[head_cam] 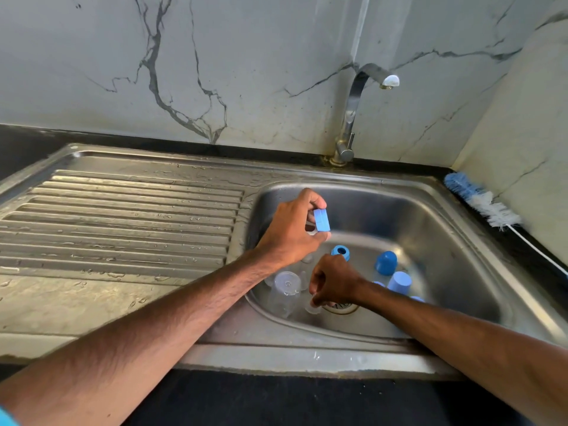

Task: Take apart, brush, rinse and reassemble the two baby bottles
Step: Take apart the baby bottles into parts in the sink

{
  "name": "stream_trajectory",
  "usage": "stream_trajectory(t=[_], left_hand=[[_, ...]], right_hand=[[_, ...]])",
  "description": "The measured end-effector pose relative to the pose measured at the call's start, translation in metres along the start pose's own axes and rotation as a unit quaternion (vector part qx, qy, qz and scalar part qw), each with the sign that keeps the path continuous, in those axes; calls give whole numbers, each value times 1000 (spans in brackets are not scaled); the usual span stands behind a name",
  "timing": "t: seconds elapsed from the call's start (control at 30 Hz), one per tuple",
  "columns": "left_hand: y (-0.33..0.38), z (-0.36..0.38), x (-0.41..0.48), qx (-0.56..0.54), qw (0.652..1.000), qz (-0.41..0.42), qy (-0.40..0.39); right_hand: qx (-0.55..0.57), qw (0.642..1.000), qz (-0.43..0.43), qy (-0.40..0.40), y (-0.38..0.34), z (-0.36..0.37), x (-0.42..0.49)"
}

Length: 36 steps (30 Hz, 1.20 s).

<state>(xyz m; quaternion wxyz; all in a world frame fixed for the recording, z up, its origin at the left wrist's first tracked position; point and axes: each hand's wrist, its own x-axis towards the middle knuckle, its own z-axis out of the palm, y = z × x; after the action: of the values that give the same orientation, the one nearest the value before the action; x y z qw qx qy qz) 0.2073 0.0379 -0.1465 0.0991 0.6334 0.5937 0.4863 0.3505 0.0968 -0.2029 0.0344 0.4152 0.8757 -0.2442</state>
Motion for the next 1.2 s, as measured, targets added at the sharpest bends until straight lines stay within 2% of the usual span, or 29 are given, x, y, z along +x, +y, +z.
stream_trajectory(t=[0.3, 0.43, 0.53, 0.63, 0.73, 0.83, 0.9, 1.07, 1.13, 1.2], left_hand=[[0, 1, -1, 1, 1000, -3, -6], [-2, 2, 0, 0, 1000, -7, -18], [-2, 4, 0, -8, 999, -11, -41], [-3, 6, 0, -9, 998, -3, -62], [-1, 6, -1, 18, 997, 15, -76], [0, 7, -1, 36, 995, 33, -88], [1, 8, -1, 28, 993, 39, -104], [3, 11, -4, 21, 985, 41, -167], [3, 12, -6, 49, 978, 37, -198], [1, 13, -7, 77, 972, 40, -218]], right_hand=[[5, 1000, 0, -16, 1, 4, 3], [29, 998, 42, -48, -1, -10, -1], [106, 990, 78, -58, 1, -42, -8], [240, 966, 86, -40, 4, -73, -21], [369, 927, 52, -40, 7, -92, -35], [428, 899, 6, -87, 13, -101, -45], [424, 899, -11, -106, 17, -102, -48], [352, 933, 14, -69, 29, -101, -47], [273, 959, 50, -51, 39, -99, -45], [145, 984, 92, -51, 48, -92, -42]])
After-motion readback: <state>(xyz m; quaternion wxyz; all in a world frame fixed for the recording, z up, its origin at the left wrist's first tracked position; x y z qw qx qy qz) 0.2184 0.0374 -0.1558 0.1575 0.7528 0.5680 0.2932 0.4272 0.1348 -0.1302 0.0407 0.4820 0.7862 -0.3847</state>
